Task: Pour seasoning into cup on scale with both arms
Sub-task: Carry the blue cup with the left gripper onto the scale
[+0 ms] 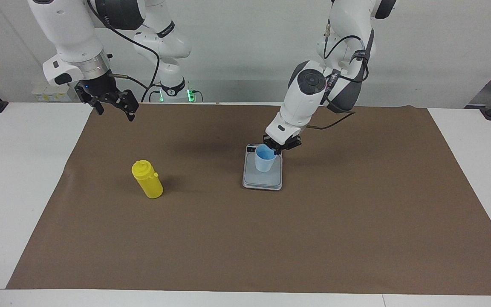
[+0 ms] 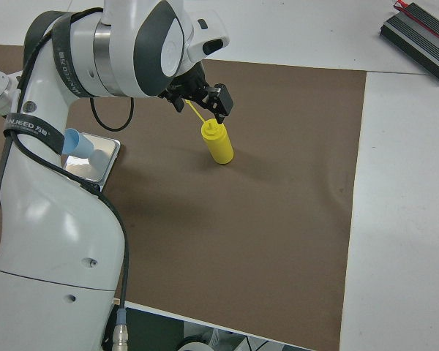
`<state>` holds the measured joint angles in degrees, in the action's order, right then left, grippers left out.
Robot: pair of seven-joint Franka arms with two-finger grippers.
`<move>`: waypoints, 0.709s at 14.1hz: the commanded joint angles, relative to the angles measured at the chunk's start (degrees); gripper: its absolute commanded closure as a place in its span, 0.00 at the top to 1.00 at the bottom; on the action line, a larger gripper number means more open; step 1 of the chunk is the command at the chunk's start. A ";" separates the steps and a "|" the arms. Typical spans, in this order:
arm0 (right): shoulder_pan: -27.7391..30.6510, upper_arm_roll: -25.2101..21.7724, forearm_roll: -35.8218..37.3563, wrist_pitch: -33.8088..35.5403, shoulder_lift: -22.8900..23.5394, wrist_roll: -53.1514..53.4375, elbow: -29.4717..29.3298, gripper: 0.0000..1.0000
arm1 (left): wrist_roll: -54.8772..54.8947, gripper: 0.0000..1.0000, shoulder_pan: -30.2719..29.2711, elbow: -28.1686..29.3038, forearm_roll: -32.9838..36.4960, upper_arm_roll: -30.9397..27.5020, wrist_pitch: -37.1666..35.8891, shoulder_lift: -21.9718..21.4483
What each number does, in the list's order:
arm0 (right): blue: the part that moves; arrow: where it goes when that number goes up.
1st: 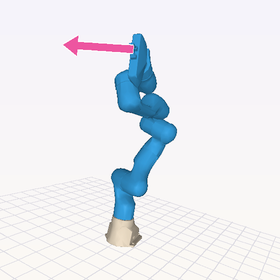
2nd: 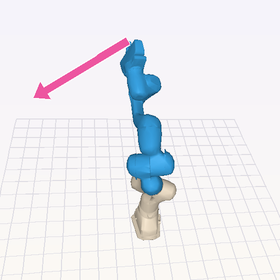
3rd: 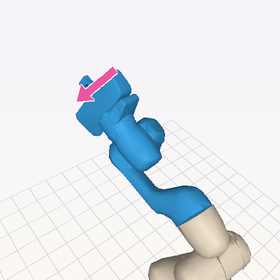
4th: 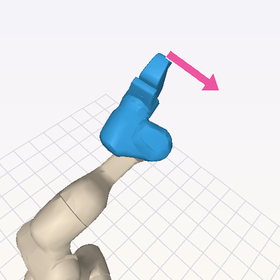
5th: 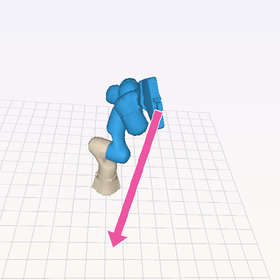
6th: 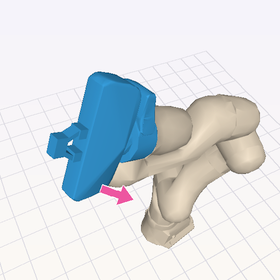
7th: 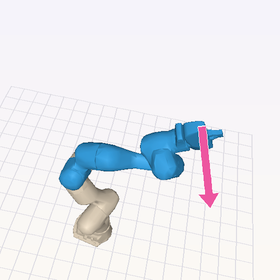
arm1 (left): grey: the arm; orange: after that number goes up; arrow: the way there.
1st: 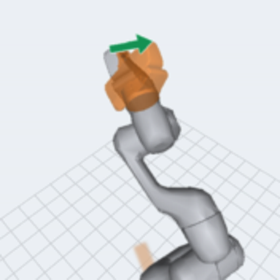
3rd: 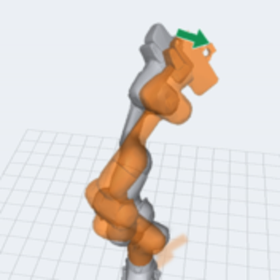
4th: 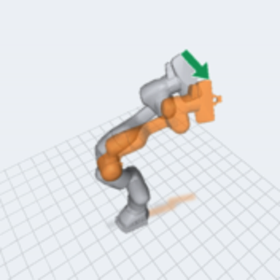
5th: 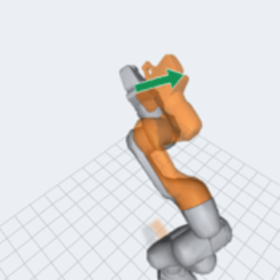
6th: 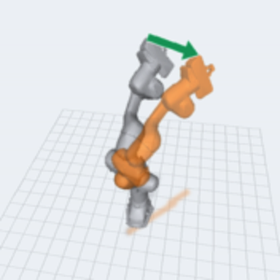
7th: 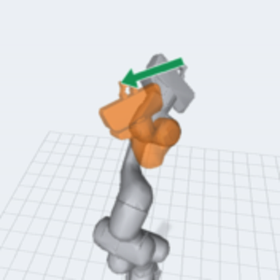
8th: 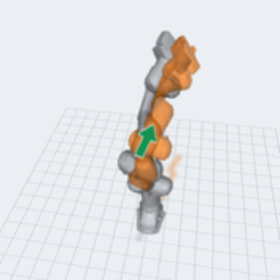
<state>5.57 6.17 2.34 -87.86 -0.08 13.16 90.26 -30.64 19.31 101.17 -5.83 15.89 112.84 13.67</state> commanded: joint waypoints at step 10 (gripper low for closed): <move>0.49 0.25 -1.46 -0.03 -1.51 -1.21 1.41 1.00 | -1.00 0.00 1.43 2.62 2.32 -0.95 2.90 -0.40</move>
<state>5.40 6.29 2.34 -87.86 -0.30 13.16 90.26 -30.64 19.33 102.19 -4.73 15.81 113.39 13.68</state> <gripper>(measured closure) 0.000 0.982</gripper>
